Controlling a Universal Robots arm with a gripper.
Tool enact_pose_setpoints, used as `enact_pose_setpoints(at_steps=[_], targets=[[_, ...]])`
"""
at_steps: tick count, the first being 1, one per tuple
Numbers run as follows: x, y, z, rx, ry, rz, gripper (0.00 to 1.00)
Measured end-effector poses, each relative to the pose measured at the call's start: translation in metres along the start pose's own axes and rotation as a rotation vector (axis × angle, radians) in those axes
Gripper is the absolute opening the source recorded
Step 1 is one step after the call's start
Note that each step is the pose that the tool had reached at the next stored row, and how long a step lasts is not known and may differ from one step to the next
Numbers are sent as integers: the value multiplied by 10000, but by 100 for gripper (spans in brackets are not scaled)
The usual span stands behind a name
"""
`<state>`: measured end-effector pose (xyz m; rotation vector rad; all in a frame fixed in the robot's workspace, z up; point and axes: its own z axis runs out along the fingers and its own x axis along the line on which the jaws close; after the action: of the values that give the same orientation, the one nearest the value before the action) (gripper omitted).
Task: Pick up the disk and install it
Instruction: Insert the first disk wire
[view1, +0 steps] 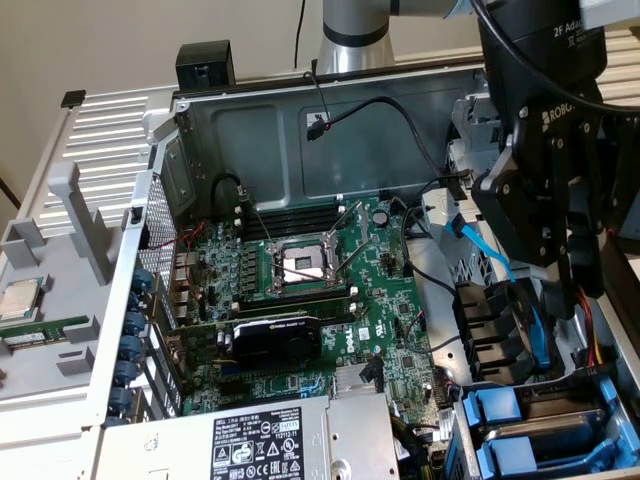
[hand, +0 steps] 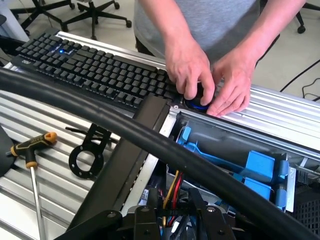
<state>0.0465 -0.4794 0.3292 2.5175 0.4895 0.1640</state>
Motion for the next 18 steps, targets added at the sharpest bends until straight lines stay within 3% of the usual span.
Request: enact_pose_setpoints(at_steps=[14,18], targets=[[-6,-4,-3,-10,-4,-3,35],[-5,-4,-2,-15,-4,-5,43]])
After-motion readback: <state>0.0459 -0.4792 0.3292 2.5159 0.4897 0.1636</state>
